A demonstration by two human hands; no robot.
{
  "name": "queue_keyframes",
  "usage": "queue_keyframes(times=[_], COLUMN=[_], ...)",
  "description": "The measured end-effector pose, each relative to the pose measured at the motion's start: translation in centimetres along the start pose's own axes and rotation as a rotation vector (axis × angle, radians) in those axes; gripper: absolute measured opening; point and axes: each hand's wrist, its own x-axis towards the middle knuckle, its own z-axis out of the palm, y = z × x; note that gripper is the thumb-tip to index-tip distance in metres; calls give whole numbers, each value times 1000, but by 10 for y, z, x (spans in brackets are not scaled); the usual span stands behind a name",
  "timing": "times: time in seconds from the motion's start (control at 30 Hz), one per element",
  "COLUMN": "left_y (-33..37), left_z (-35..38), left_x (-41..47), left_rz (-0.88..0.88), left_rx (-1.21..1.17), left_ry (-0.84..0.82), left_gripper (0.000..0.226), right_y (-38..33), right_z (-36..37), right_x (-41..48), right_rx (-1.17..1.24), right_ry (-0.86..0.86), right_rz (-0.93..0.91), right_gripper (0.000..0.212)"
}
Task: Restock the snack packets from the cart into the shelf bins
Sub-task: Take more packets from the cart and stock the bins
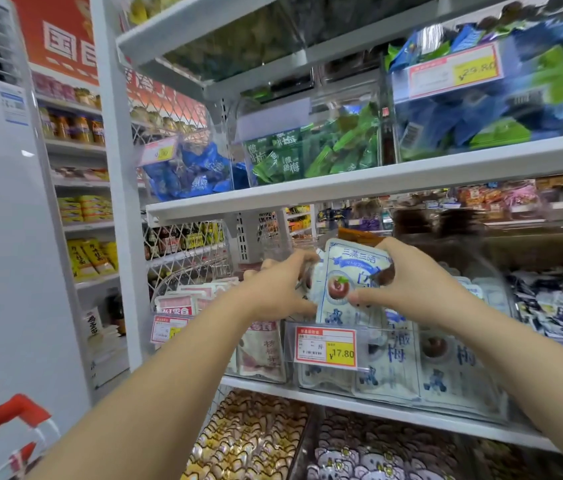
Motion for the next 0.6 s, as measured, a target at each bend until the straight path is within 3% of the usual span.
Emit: queue_keyframes(times=[0.13,0.23,0.33,0.4,0.47,0.6], left_y=[5,11,24,36,47,60], left_z=[10,8,8,10,13,25], left_x=[-6,-12,-15,-15,-12,1], left_rz=[-14,-66,-86,-1,116,182], left_rx=[125,177,237,204,143,205], left_ry=[36,26,79,155,157,66], left_gripper=[84,74,89,99,90,71], right_y=[4,9,15,17,20,25], right_z=[-15,-23,-29,-40,-50,-50], right_x=[1,1,-4,-9,-16,-26], right_rx=[63,87,141,152,111,-112], right_ry=[113,78,119,212,241,101], right_rz=[-17,9,-16,-49,-58,18], right_gripper=[48,58,58,55,55,52])
